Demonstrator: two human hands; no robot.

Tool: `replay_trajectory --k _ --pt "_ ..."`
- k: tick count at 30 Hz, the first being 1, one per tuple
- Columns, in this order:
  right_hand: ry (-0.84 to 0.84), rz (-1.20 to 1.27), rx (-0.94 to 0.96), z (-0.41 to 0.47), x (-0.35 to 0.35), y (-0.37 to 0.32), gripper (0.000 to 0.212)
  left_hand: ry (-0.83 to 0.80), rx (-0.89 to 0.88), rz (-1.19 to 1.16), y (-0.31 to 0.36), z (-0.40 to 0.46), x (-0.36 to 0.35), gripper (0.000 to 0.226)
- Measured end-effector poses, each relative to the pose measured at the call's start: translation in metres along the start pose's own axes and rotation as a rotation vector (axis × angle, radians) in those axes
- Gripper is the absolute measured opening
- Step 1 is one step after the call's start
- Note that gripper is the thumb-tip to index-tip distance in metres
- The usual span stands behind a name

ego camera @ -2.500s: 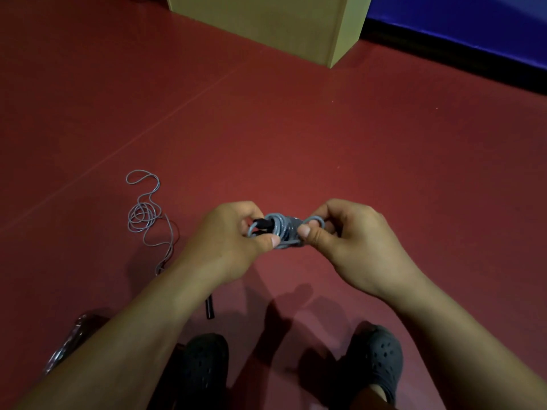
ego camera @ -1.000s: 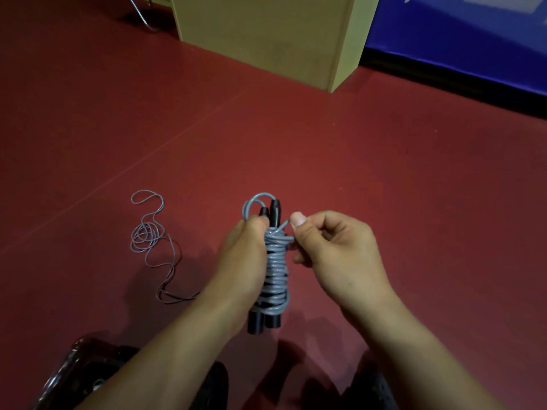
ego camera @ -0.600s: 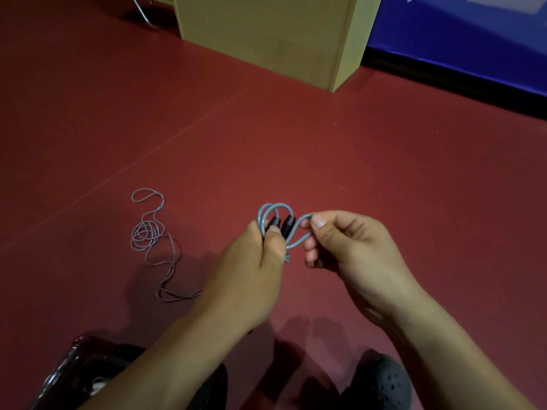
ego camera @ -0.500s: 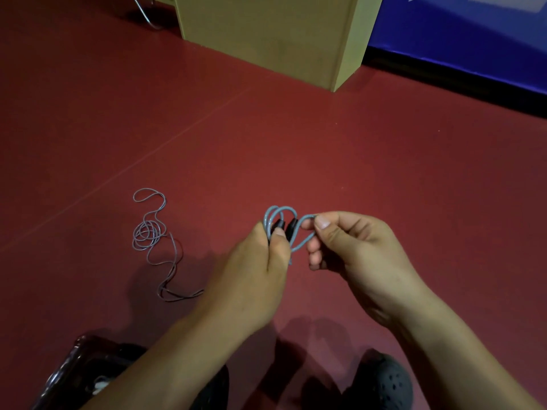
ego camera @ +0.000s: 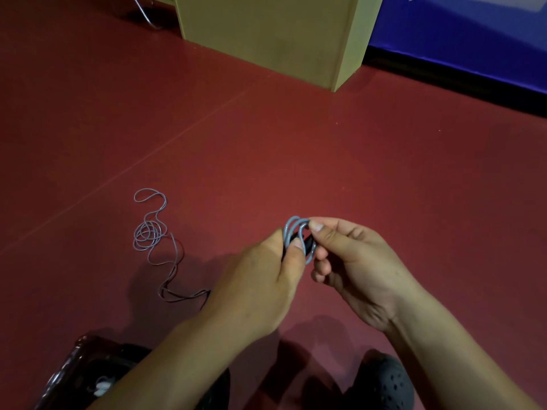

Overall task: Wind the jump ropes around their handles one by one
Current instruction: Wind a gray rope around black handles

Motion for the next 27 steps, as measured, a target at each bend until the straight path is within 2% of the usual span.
replay_trajectory --k 7,12,16,20,25,27 --pt "-0.158 0.214 0.013 0.000 -0.016 -0.005 0.013 0.006 0.049 -0.422 -0.010 0.005 0.003 0.027" --pt "-0.176 0.214 0.021 0.000 -0.019 -0.003 0.020 0.009 0.057 -0.458 -0.014 0.005 0.005 0.025" --pt "-0.093 0.125 0.033 0.001 -0.011 -0.001 0.018 0.019 0.011 -0.392 -0.008 0.004 0.005 0.023" --pt "0.057 -0.007 0.111 0.000 0.001 -0.006 0.018 -0.004 0.000 -0.277 -0.006 0.002 -0.004 0.036" --pt "0.186 -0.278 0.268 -0.007 0.011 -0.024 0.024 -0.101 -0.043 -0.323 -0.006 0.004 -0.015 0.048" --pt "0.197 -0.310 0.285 -0.008 0.011 -0.027 0.022 -0.111 -0.077 -0.330 -0.004 0.004 -0.014 0.043"
Point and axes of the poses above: each hand's wrist, its own z-axis towards the middle knuckle, its own x-axis out of the back of the hand, y = z × x, the point moved 8 cm from there along z, towards the middle knuckle, and after that the axes turned 14 degrees about -y, right-handed, at the moved point
